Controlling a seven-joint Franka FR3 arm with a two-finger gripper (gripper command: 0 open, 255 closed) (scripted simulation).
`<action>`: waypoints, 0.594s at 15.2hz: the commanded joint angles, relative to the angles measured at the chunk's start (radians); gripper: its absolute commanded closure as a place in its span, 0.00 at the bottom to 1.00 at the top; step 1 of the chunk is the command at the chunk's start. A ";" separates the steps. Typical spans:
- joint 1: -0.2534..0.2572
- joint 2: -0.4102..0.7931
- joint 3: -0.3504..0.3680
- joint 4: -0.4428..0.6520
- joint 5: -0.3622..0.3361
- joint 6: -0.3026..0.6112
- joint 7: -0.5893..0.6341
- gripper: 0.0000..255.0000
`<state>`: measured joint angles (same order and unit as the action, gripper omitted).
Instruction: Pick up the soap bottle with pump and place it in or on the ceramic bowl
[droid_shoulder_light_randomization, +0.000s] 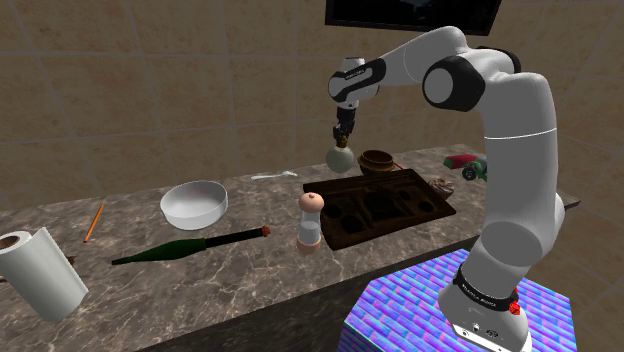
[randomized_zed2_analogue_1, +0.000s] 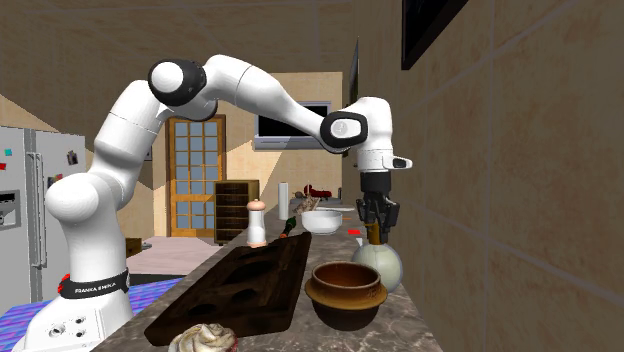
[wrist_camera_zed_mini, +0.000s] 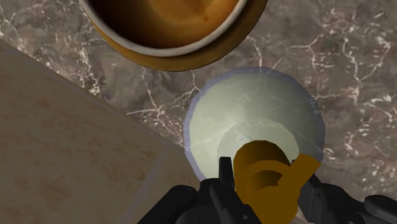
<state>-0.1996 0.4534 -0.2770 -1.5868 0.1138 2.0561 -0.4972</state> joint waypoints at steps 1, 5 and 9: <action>0.000 0.000 0.000 0.000 0.000 0.000 0.000 1.00; 0.000 0.001 0.000 0.001 0.000 0.000 0.000 1.00; 0.000 -0.008 -0.002 0.014 -0.003 -0.023 0.002 1.00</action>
<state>-0.1986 0.4482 -0.2777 -1.5789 0.1118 2.0424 -0.4954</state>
